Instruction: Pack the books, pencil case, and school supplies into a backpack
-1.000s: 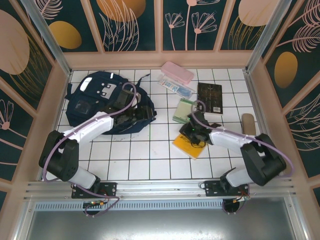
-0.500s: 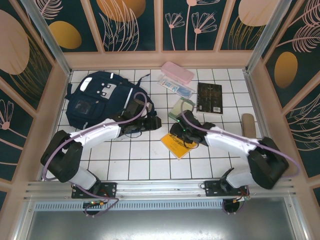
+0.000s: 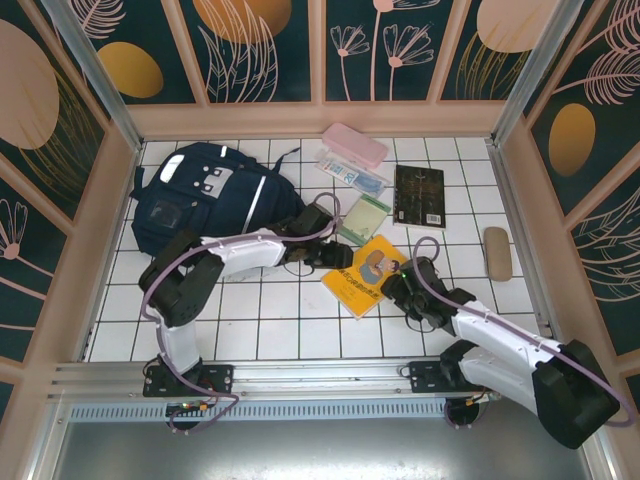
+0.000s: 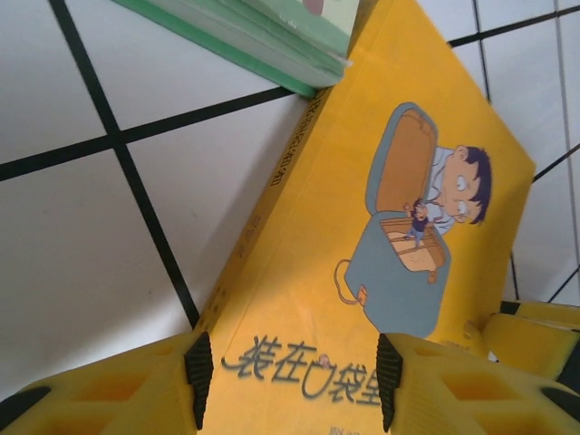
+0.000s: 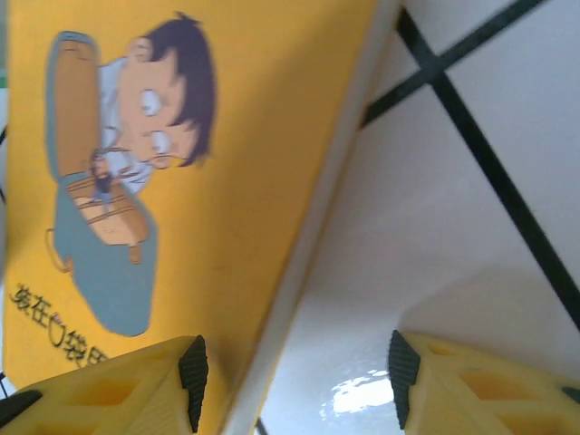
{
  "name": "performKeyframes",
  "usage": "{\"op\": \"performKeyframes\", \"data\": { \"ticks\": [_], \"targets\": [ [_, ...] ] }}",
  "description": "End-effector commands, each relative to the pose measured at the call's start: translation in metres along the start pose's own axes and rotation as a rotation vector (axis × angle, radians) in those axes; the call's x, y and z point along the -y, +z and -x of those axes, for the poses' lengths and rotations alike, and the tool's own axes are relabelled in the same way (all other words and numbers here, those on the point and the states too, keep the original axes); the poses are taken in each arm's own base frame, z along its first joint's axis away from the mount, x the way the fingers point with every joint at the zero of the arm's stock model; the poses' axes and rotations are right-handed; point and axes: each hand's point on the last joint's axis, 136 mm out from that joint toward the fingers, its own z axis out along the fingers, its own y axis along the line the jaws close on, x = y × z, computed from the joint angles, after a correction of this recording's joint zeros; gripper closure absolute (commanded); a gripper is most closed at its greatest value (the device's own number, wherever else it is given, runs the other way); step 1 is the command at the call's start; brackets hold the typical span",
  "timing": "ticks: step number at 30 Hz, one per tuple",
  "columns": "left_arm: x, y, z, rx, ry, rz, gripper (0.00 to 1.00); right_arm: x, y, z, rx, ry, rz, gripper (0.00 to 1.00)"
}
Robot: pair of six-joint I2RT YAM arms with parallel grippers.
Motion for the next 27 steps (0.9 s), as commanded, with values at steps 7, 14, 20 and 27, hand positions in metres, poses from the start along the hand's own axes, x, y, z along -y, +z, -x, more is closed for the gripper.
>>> {"op": "performKeyframes", "data": {
  "ticks": [7,14,20,27],
  "targets": [
    [-0.008,0.02,-0.03,-0.102,0.003,-0.015,0.52,-0.031,0.01,0.008,-0.02,0.033,0.161,0.47],
    [0.018,-0.003,-0.049,-0.106,-0.035,-0.159,0.56,-0.045,0.017,0.014,-0.05,-0.035,0.183,0.53],
    [-0.006,0.002,-0.035,-0.067,-0.002,0.012,0.53,-0.033,0.025,0.008,-0.088,-0.073,0.111,0.58],
    [-0.034,0.029,-0.038,-0.103,0.003,0.118,0.54,-0.022,0.031,0.003,-0.119,-0.089,0.058,0.62]
  ]
}}
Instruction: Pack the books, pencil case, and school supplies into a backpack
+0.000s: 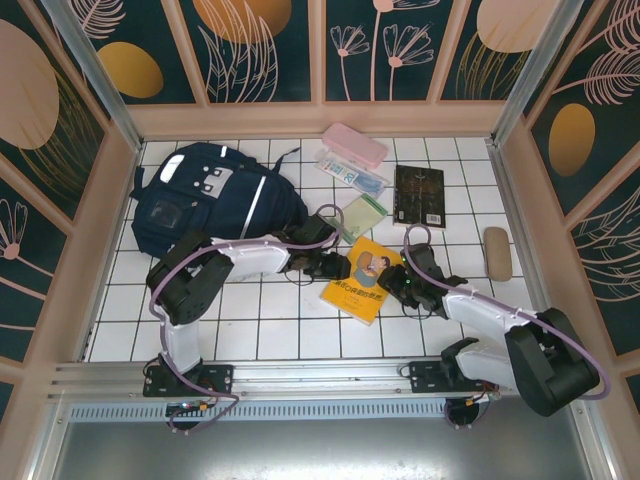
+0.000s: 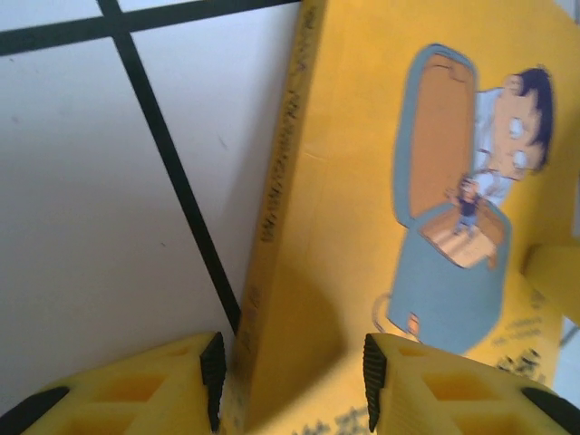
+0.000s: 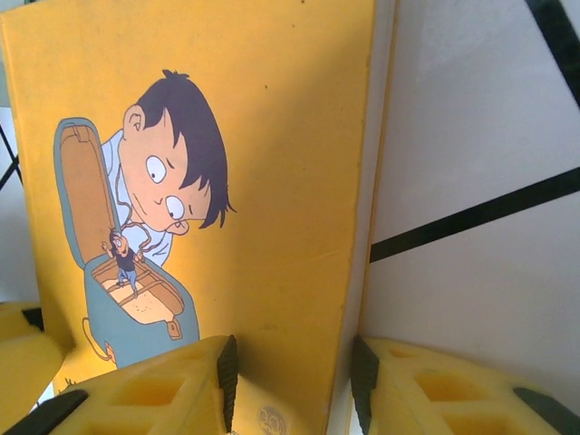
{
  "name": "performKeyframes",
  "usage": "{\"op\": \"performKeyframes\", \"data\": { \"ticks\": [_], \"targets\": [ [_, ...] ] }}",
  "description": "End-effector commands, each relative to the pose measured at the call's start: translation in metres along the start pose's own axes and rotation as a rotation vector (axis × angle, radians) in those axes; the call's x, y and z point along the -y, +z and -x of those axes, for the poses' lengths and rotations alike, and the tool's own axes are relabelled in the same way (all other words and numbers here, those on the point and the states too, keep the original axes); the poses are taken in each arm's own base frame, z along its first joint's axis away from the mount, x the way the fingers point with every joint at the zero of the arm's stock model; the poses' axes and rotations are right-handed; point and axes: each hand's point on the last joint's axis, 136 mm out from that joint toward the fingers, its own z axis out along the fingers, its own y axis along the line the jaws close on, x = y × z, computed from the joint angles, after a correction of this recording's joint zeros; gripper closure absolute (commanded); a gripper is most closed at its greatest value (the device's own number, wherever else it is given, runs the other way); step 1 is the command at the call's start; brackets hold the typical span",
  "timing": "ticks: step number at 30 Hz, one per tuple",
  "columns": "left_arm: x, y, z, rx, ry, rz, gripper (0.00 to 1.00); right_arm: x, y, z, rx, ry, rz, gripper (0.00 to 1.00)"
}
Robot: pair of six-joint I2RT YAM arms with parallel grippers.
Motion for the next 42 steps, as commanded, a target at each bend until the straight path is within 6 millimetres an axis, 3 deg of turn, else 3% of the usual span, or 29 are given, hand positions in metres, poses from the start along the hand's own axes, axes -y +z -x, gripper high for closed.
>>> {"op": "performKeyframes", "data": {
  "ticks": [1,6,12,19,23,26,29,35,40,42],
  "targets": [
    [-0.015,0.017,-0.013,-0.06,0.005,0.048,0.54,-0.002,0.009,-0.007,-0.04,-0.026,0.02,0.64],
    [0.015,0.016,-0.02,-0.104,-0.027,-0.11,0.57,-0.009,0.01,-0.008,-0.043,-0.012,0.066,0.66],
    [0.073,-0.017,-0.021,-0.114,-0.048,-0.423,0.57,-0.016,0.009,-0.006,-0.03,-0.003,0.109,0.65],
    [0.11,-0.042,-0.01,-0.098,-0.068,-0.615,0.58,-0.019,0.006,-0.002,-0.018,0.002,0.125,0.65],
    [0.11,-0.042,-0.008,-0.094,-0.066,-0.608,0.59,-0.021,0.002,0.002,-0.002,0.008,0.135,0.64],
    [0.092,-0.027,-0.009,-0.102,-0.069,-0.496,0.67,-0.021,-0.002,0.005,0.01,0.008,0.134,0.64],
    [0.086,-0.025,-0.007,-0.093,-0.068,-0.455,0.77,-0.021,-0.008,0.01,0.025,0.004,0.132,0.64],
    [0.097,-0.055,0.018,-0.016,-0.043,-0.493,0.98,-0.04,-0.03,0.021,0.038,-0.003,0.253,0.36],
    [0.11,-0.091,0.041,0.048,-0.028,-0.579,1.0,-0.07,-0.059,0.037,0.079,-0.026,0.431,0.15],
    [0.117,-0.105,0.049,0.07,-0.021,-0.624,1.0,-0.082,-0.069,0.042,0.069,-0.035,0.519,0.12]
  ]
}}
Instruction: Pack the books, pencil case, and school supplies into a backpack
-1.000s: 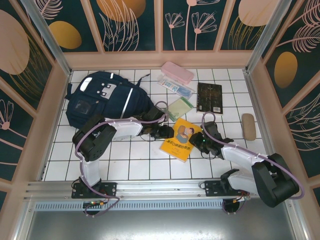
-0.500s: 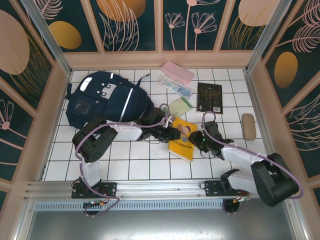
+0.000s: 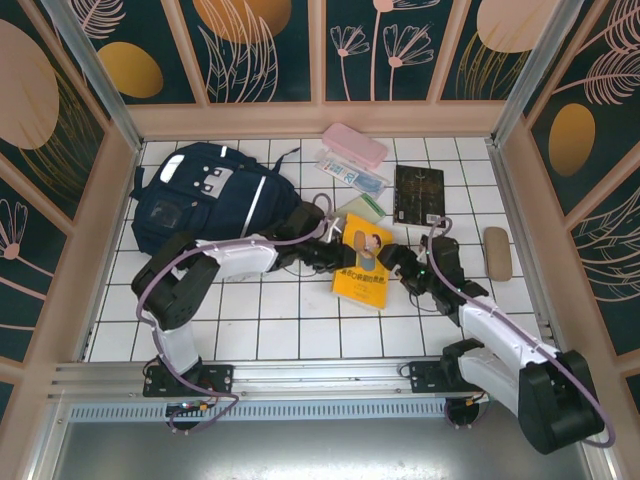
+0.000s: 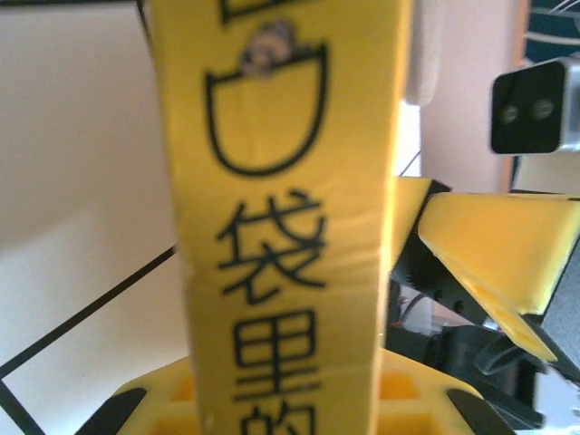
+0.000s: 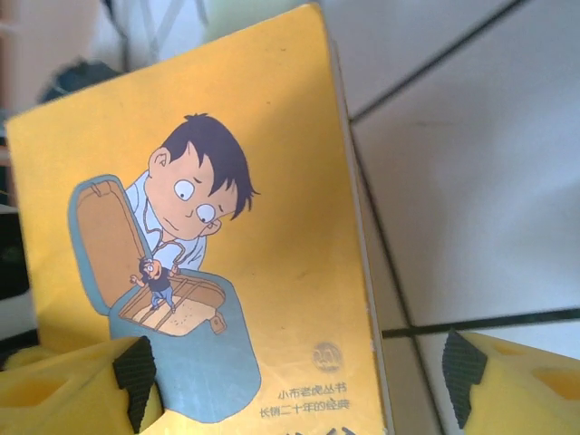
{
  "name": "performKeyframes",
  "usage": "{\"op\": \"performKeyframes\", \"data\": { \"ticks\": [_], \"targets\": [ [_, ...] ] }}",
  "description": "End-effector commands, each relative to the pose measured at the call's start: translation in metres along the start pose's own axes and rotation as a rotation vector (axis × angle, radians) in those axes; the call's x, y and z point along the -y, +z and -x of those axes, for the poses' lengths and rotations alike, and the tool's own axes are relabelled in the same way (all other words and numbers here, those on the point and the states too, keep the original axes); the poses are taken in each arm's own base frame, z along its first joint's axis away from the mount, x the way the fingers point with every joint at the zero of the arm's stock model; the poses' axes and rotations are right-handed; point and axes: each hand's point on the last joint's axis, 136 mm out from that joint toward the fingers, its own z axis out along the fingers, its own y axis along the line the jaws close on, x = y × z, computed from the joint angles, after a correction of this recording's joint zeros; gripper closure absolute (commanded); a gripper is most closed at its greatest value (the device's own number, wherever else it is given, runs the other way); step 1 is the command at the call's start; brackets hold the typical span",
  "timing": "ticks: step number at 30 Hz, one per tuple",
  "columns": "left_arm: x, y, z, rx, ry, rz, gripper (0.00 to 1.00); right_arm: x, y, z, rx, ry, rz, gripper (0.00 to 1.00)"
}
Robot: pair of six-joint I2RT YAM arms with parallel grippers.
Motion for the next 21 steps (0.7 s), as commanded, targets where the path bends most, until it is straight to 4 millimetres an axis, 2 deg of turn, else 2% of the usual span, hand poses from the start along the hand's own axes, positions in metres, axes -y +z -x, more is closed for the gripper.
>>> {"op": "performKeyframes", "data": {
  "ticks": [1,4,5,7,12,19,21],
  "targets": [
    [0.071,-0.032,0.025,0.065,0.131,-0.187,1.0,-0.038,-0.009,0.005,-0.042,-0.033,0.199,0.12],
    [0.087,-0.04,0.03,0.068,0.16,-0.229,1.0,-0.056,-0.013,0.009,-0.079,-0.036,0.305,0.13],
    [0.102,-0.05,0.03,0.079,0.187,-0.254,1.0,-0.063,-0.014,0.01,-0.094,-0.04,0.339,0.12],
    [0.113,-0.056,0.032,0.087,0.208,-0.274,1.0,-0.077,-0.016,0.011,-0.121,-0.055,0.403,0.13],
    [0.123,-0.062,0.035,0.09,0.227,-0.301,1.0,-0.103,-0.018,0.013,-0.177,-0.096,0.507,0.17],
    [0.12,-0.065,0.036,0.099,0.227,-0.301,1.0,-0.112,-0.019,0.021,-0.186,-0.124,0.538,0.45],
    [0.12,-0.067,0.037,0.103,0.23,-0.3,1.0,-0.113,-0.019,0.022,-0.188,-0.131,0.544,0.58]
  ]
}}
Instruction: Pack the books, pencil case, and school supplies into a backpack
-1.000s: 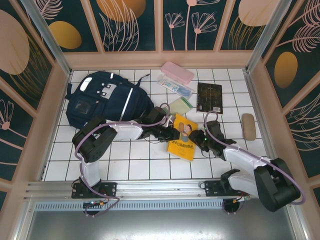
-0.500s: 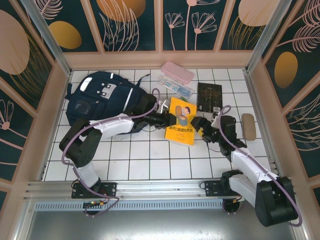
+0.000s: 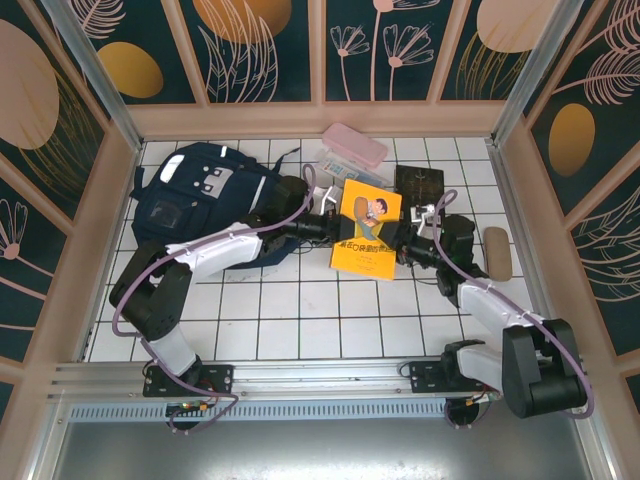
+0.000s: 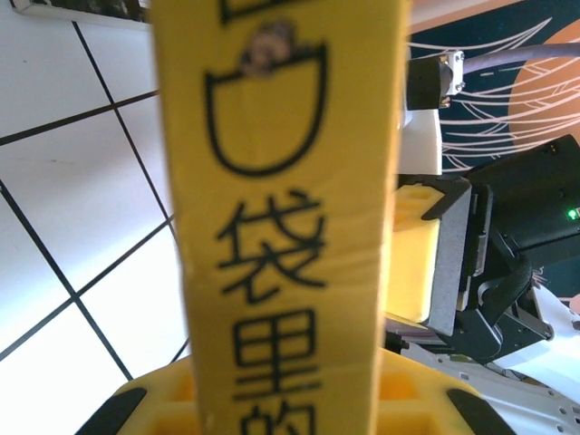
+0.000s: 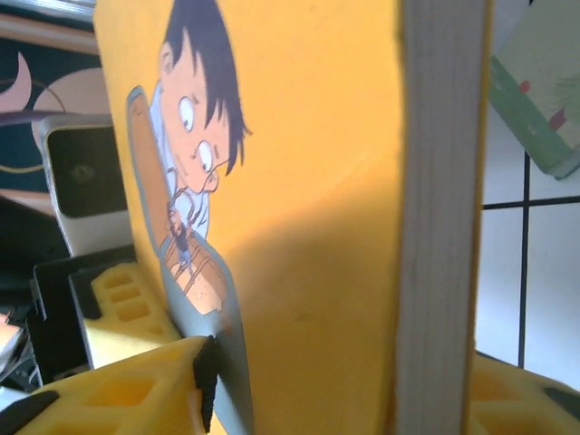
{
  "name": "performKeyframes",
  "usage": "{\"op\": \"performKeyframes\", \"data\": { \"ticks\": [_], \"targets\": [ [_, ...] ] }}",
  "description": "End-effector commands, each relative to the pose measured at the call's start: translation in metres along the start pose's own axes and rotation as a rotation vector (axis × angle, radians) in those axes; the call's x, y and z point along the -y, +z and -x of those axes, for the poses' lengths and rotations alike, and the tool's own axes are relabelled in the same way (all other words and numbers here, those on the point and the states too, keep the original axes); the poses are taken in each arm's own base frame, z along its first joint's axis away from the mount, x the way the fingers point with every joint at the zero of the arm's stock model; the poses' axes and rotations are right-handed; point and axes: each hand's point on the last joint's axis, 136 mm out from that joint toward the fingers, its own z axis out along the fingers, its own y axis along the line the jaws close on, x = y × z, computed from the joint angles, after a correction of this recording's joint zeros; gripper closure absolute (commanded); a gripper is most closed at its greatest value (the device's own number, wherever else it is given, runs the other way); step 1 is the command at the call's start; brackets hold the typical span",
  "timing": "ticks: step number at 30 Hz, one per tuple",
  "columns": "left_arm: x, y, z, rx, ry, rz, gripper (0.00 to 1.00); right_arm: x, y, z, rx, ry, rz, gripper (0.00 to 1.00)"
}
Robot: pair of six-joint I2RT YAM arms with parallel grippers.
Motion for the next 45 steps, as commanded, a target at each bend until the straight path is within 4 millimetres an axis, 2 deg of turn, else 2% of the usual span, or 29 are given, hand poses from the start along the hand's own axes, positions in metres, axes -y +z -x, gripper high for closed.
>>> {"op": "performKeyframes", "data": {
  "ticks": [1,4,7,8,10,11,14,16,18,19,22,26,29,34,39,42,45],
  "targets": [
    [0.045,-0.014,0.014,0.035,0.119,-0.108,1.0,-0.024,0.0,0.007,-0.019,-0.084,0.07,0.68],
    [0.037,-0.016,0.016,0.042,0.11,-0.089,0.98,-0.02,0.0,0.012,-0.018,-0.087,0.046,1.0],
    [0.025,-0.017,0.019,0.055,0.103,-0.037,0.92,-0.022,0.001,0.017,-0.022,-0.107,0.034,1.0],
    [0.019,-0.017,0.02,0.057,0.103,-0.011,0.87,-0.023,0.001,0.018,-0.022,-0.111,0.032,1.0],
    [0.004,-0.022,0.026,0.074,0.099,0.075,0.68,-0.023,0.003,0.021,-0.023,-0.117,0.022,1.0],
    [-0.006,-0.026,0.03,0.088,0.098,0.131,0.65,-0.022,0.003,0.023,-0.023,-0.12,0.014,1.0],
    [-0.045,-0.055,0.05,0.175,0.08,0.368,0.56,-0.02,0.006,0.028,-0.023,-0.118,-0.005,1.0],
    [-0.076,-0.085,0.063,0.242,0.069,0.579,0.5,-0.017,0.009,0.031,-0.021,-0.114,-0.02,1.0],
    [-0.1,-0.112,0.07,0.282,0.092,0.788,0.48,-0.016,0.011,0.034,-0.018,-0.115,-0.03,1.0],
    [-0.11,-0.125,0.073,0.3,0.104,0.885,0.42,-0.016,0.012,0.035,-0.021,-0.118,-0.03,1.0],
    [-0.135,-0.153,0.075,0.301,0.135,1.106,0.41,-0.014,0.016,0.037,-0.027,-0.114,-0.033,1.0],
    [-0.17,-0.17,0.076,0.252,0.163,1.321,0.41,-0.015,0.023,0.041,-0.041,-0.113,-0.027,1.0],
    [-0.191,-0.174,0.075,0.211,0.175,1.416,0.42,-0.014,0.029,0.043,-0.059,-0.104,-0.024,1.0],
    [-0.222,-0.168,0.073,0.145,0.186,1.487,0.45,-0.016,0.038,0.042,-0.078,-0.104,-0.012,1.0],
    [-0.24,-0.171,0.072,0.105,0.191,1.556,0.49,-0.018,0.046,0.038,-0.089,-0.105,-0.009,1.0],
    [-0.243,-0.172,0.071,0.096,0.201,1.57,0.58,-0.017,0.051,0.035,-0.097,-0.1,-0.01,1.0],
    [-0.239,-0.173,0.072,0.097,0.207,1.565,0.57,-0.017,0.054,0.032,-0.11,-0.097,-0.006,1.0]
  ]
}}
